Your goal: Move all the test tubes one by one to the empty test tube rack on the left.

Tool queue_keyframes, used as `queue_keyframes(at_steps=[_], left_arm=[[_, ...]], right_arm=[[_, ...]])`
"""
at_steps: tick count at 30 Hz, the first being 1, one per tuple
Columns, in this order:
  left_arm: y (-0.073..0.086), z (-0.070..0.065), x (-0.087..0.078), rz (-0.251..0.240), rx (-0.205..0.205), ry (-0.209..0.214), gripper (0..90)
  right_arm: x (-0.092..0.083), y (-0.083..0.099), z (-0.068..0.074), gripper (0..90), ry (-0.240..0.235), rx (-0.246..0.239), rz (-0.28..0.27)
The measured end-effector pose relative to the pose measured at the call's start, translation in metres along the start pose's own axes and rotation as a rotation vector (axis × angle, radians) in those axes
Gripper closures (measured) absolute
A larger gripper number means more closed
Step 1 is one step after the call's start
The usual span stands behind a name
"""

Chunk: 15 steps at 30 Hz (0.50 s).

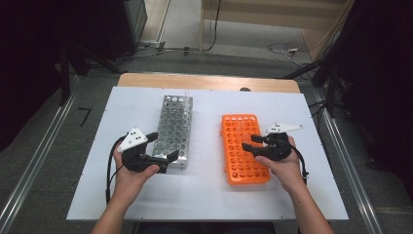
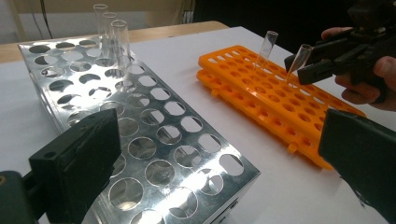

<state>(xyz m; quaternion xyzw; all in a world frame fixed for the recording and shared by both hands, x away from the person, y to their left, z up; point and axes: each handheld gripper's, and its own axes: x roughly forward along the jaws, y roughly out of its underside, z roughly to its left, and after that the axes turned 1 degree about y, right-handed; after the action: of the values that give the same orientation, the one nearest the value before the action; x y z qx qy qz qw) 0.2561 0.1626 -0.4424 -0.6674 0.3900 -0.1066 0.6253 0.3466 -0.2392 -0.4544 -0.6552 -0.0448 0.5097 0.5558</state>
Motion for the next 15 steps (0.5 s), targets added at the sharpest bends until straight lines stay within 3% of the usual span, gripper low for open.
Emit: queue_keyframes(at_steps=[7, 15], left_arm=[[0.000, -0.002, 0.004, 0.009, 0.002, 0.006, 0.0], [0.001, -0.003, 0.006, 0.015, 0.000, 0.007, 0.0]], right_arm=[[0.007, 0.000, 0.001, 59.1, -0.026, -0.027, 0.000], [0.012, 0.004, 0.004, 66.7, 0.001, -0.054, 0.013]])
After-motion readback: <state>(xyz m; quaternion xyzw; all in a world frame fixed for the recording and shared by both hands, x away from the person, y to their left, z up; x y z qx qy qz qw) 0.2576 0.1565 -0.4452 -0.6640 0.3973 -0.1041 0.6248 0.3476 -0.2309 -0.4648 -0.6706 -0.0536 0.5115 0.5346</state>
